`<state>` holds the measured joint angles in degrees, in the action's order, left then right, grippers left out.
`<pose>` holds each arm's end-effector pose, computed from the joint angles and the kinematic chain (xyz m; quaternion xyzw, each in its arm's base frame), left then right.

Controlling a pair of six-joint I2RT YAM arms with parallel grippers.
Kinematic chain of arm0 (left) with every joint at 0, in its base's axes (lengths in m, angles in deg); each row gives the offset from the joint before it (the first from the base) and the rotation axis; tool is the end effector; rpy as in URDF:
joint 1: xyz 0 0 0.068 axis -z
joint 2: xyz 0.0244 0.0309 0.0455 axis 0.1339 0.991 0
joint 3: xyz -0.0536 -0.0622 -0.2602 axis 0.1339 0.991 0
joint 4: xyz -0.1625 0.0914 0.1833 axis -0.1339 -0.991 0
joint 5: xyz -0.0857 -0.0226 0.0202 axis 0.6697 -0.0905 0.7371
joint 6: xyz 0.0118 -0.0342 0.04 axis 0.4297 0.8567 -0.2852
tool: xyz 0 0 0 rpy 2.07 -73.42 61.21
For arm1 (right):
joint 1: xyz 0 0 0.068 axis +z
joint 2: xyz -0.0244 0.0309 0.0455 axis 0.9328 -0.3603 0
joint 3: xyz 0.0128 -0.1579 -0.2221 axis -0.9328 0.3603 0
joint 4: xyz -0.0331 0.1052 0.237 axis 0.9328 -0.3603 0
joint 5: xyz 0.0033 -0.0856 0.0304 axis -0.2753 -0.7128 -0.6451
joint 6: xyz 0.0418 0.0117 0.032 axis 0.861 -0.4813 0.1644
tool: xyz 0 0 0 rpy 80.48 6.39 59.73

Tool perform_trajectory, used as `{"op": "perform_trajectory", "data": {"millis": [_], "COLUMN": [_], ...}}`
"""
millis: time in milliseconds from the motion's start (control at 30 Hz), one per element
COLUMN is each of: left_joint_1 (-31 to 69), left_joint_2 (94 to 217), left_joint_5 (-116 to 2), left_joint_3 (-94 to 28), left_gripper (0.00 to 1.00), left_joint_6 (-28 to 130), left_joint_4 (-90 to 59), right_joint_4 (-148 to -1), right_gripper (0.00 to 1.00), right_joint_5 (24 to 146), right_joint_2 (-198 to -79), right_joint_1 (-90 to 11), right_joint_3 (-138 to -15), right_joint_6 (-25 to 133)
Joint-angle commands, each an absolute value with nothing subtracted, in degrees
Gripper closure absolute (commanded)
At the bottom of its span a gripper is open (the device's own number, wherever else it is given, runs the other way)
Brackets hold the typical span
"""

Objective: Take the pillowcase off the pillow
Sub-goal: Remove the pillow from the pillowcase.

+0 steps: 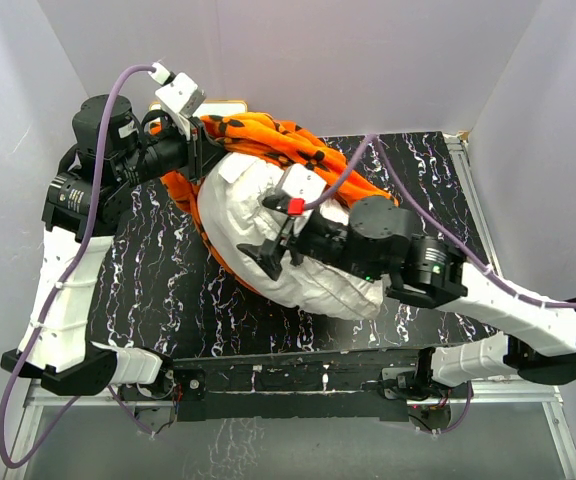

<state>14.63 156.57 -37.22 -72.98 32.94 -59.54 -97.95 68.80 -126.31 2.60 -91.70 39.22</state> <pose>0.2023 -0.1010 0.5523 0.3335 0.6574 -0.2679 0.6203 0.0815 0.2260 0.5015 -0.4198 0.5868 0.3156 0.6163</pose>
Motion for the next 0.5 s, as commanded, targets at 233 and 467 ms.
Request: {"op": "perform_trajectory", "data": {"millis": [233,467], "left_joint_1": [14.9,14.9], "left_joint_2": [158.1,157.6], "left_joint_5": [-31.4,-32.2], "left_joint_3": [-73.7,-73.4], "left_gripper": [1.0,1.0], "left_joint_6": [32.7,32.1], "left_joint_4": [-69.7,-69.6], "right_joint_4": [-93.9,-89.7], "right_gripper": [0.21,0.19], "right_joint_5": [45.4,41.8], "right_joint_2": [-136.5,-135.7], "right_joint_1": [5.8,11.4], "right_joint_3": [-104.8,-107.6], "right_joint_6": [24.3,19.6]}}
